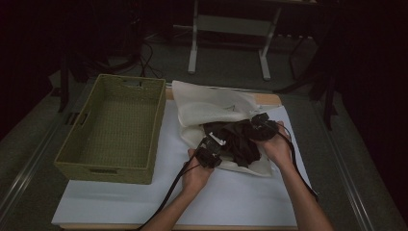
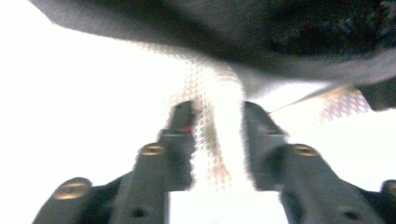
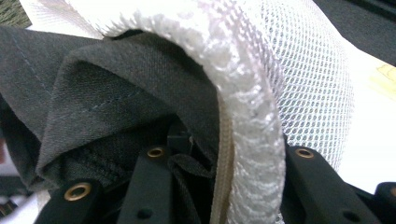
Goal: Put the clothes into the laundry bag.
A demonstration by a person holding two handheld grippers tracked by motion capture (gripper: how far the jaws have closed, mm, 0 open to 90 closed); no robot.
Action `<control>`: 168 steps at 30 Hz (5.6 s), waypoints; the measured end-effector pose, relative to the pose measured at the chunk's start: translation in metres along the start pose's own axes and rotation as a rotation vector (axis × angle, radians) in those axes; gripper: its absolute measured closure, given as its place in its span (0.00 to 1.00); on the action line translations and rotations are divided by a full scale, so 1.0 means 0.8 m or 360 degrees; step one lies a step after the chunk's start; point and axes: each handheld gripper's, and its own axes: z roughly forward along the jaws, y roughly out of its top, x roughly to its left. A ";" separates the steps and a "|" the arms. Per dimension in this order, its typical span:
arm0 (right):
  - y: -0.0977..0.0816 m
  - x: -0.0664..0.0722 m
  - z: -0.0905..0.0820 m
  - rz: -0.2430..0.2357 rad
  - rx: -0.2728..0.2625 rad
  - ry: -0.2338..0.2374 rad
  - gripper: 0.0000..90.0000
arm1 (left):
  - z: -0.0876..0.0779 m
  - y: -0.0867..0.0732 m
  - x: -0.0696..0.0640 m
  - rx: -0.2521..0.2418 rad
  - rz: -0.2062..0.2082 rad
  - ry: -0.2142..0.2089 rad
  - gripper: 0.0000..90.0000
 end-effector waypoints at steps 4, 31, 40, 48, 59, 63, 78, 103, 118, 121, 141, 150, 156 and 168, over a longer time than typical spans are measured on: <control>-0.001 -0.001 0.000 -0.0003 0.0000 -0.0002 0.74 | -0.017 -0.014 0.002 -0.0003 0.0029 -0.0052 0.93; 0.000 0.004 0.004 -0.0011 0.0015 0.0011 0.74 | 0.009 0.008 0.005 -0.0014 -0.0115 0.0023 0.45; -0.002 0.000 0.003 -0.0004 0.0016 0.0022 0.74 | -0.001 -0.003 0.018 -0.0006 -0.0124 0.0060 0.91; -0.002 -0.001 0.003 -0.0010 0.0019 0.0020 0.74 | -0.052 -0.057 0.031 -0.0067 -0.0131 -0.0006 0.96; -0.001 0.004 0.006 -0.0031 0.0030 0.0028 0.74 | -0.053 -0.055 0.028 -0.0064 -0.0118 -0.0032 0.62; -0.001 0.005 0.006 -0.0031 0.0031 0.0029 0.74 | -0.047 -0.034 0.017 -0.0086 -0.0062 0.0019 0.50; -0.002 0.004 0.006 -0.0032 0.0027 0.0034 0.74 | -0.011 -0.013 0.013 -0.0004 0.0024 0.0209 0.95; 0.001 0.024 0.015 -0.0128 0.0080 0.0042 0.73 | -0.109 -0.059 0.028 -0.0215 -0.0046 0.0145 0.44; -0.002 0.033 0.018 -0.0218 0.0114 0.0065 0.69 | -0.116 -0.073 0.044 -0.0200 -0.0099 0.0428 0.94; -0.002 0.037 0.019 -0.0241 0.0125 0.0088 0.66 | -0.133 -0.095 0.045 -0.0225 -0.0092 0.0494 0.94; -0.015 0.038 -0.039 -0.0383 0.0029 0.0430 0.27 | -0.115 -0.048 0.043 -0.0275 0.0026 0.0374 0.49; -0.031 0.026 -0.049 -0.0375 -0.0004 0.0401 0.53 | -0.076 -0.030 0.058 -0.0183 0.0006 0.0439 0.52; -0.034 0.034 -0.033 -0.0390 0.0010 0.0388 0.62 | -0.073 -0.024 0.062 -0.0226 0.0033 0.0413 0.79; -0.036 0.027 -0.043 -0.0404 -0.0037 0.0424 0.94 | -0.121 -0.045 0.073 -0.0322 0.0002 0.0234 0.99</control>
